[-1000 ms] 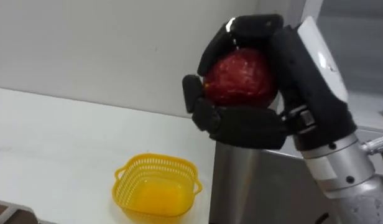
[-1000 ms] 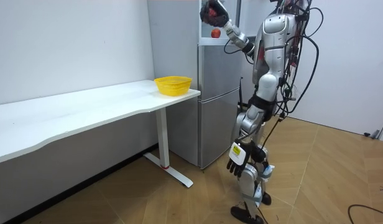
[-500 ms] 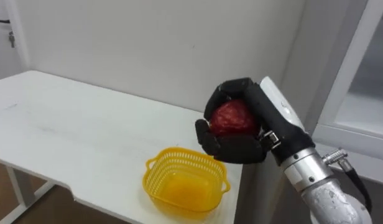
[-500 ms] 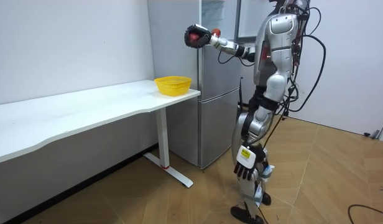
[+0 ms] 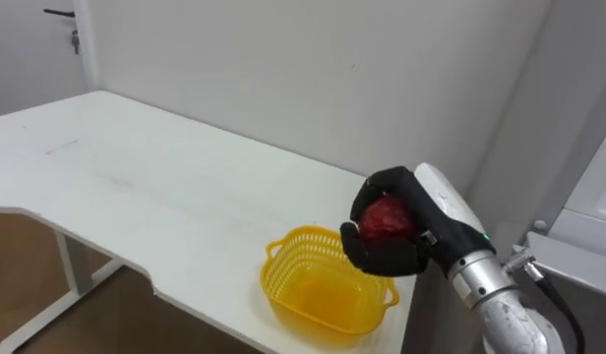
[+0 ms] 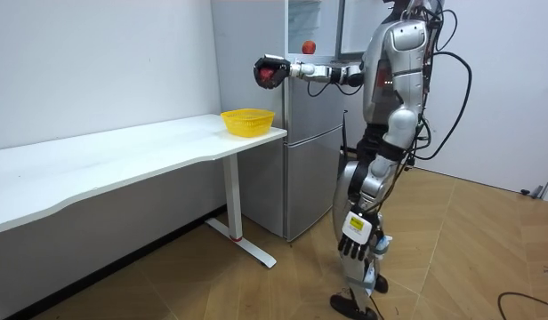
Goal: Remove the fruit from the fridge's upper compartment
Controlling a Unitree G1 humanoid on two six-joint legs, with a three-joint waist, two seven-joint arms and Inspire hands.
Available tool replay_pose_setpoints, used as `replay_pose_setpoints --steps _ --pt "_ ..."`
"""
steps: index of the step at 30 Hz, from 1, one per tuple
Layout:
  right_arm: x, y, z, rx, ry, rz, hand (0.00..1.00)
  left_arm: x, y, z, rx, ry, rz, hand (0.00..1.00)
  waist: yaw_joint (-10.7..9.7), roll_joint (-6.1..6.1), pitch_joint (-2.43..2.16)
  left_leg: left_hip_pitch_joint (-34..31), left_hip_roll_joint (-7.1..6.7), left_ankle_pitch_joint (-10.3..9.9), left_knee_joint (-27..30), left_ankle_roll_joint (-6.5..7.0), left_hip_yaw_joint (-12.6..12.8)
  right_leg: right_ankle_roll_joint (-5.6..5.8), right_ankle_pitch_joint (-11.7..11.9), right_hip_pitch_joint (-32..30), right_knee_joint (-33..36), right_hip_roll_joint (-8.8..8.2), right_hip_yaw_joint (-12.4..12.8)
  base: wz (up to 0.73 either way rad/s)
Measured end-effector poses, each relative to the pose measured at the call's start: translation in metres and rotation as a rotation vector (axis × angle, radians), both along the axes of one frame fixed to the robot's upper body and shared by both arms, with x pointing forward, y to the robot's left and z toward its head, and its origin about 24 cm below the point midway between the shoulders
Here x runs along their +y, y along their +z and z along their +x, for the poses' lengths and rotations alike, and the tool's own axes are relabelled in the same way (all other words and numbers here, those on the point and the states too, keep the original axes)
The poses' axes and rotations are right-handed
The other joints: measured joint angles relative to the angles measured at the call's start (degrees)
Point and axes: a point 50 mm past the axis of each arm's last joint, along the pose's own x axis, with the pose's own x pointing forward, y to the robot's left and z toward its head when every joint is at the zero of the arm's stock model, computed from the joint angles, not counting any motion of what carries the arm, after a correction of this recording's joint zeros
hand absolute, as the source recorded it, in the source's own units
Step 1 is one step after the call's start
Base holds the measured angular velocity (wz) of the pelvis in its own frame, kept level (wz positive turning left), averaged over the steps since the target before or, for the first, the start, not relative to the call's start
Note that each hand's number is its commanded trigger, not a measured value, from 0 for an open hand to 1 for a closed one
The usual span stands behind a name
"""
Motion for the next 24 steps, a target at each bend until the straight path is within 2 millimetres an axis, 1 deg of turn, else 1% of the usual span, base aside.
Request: replay_pose_setpoints --steps 3,8,12,13,16,17,18,19,24 --pt "0.000 -0.007 0.003 0.034 -0.001 -0.021 1.00 0.002 0.001 0.001 0.005 -0.004 -0.007 0.00 0.0 -0.40 0.00 -0.2 0.01 0.0 0.1 0.00 0.0 0.00 0.0 -0.1 0.0 -0.01 0.0 0.00" --pt "0.005 -0.010 0.003 0.044 0.017 -0.039 1.00 0.005 0.002 0.000 0.018 -0.008 -0.016 0.00 0.2 -0.71 0.02 -0.5 0.03 0.0 0.3 0.00 0.3 0.00 0.0 -0.5 0.0 -0.07 0.1 -0.02" --pt "-0.002 -0.018 0.005 0.080 -0.008 -0.033 1.00 0.006 0.002 0.005 0.008 -0.011 -0.013 0.00 1.5 -0.72 0.02 -0.7 0.03 0.0 0.4 0.04 0.2 0.01 0.0 -0.7 0.1 -0.15 0.0 -0.01" --pt "-0.003 -0.020 0.005 0.082 -0.017 -0.030 1.00 0.006 0.003 0.007 0.003 -0.011 -0.013 0.00 1.7 -0.75 0.00 -1.0 0.02 0.0 0.5 0.04 0.2 0.01 0.0 -0.8 0.1 -0.16 0.0 0.00" --pt "-0.005 -0.022 0.006 0.087 -0.033 -0.025 1.00 0.007 0.002 0.006 0.009 -0.007 -0.011 0.00 2.0 -0.75 0.02 -1.1 0.02 0.0 0.5 0.04 0.2 0.01 0.0 -0.9 0.1 -0.14 0.0 0.00" --pt "-0.006 -0.022 0.006 0.085 -0.034 -0.024 0.73 0.007 0.002 0.005 0.013 -0.005 -0.011 0.00 2.1 -0.75 0.02 -1.1 0.01 0.0 0.5 0.04 0.2 0.01 0.0 -1.0 0.1 -0.14 0.0 0.00" --pt "-0.006 -0.022 0.006 0.079 -0.039 -0.022 0.52 0.008 0.002 0.005 0.016 -0.003 -0.010 0.00 2.3 -0.78 0.00 -1.2 0.01 0.0 0.5 0.04 0.2 0.01 0.0 -1.1 0.1 -0.14 0.0 0.00" --pt "-0.007 -0.021 0.006 0.075 -0.044 -0.020 0.00 0.008 0.002 0.005 0.017 -0.003 -0.010 0.00 2.4 -0.80 0.01 -1.4 0.00 0.0 0.5 0.04 0.2 0.01 0.0 -1.3 0.1 -0.13 0.0 0.00" --pt "-0.007 -0.021 0.006 0.071 -0.047 -0.019 0.00 0.009 0.002 0.004 0.025 0.010 -0.009 0.00 3.0 -0.93 0.07 -1.5 -0.02 0.0 0.5 0.04 0.2 0.01 0.0 -1.4 0.1 -0.13 -0.1 0.00"
